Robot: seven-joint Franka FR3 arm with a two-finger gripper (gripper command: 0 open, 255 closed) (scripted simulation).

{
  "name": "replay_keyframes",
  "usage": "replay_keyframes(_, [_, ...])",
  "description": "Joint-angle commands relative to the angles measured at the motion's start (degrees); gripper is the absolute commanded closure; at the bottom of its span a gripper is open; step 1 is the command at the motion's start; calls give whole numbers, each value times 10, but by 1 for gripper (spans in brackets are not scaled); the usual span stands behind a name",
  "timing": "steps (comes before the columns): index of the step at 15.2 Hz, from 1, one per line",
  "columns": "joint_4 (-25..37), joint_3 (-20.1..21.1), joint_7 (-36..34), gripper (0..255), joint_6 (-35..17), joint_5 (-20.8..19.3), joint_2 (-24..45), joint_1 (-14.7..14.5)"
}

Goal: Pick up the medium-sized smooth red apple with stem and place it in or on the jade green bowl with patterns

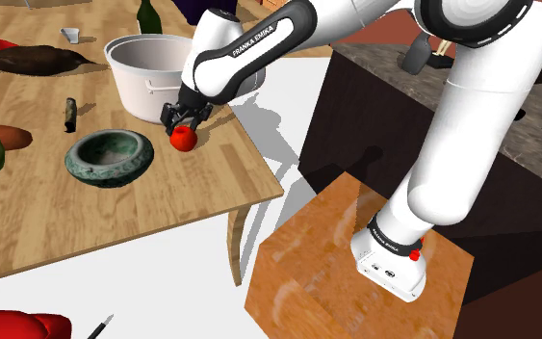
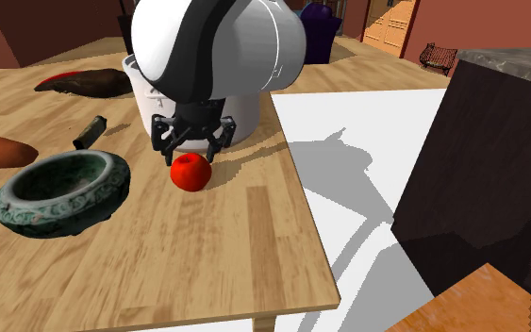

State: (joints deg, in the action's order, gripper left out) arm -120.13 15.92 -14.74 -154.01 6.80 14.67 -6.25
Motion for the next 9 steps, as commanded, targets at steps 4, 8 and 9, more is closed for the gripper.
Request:
replay_keyframes(4, [0,0,0,255,0,0,0,0])
replay_keyframes(8, [5,1,-1,255,20,3,-15,1])
replay_keyframes(9, [7,2,-1,255,27,3,-20,2])
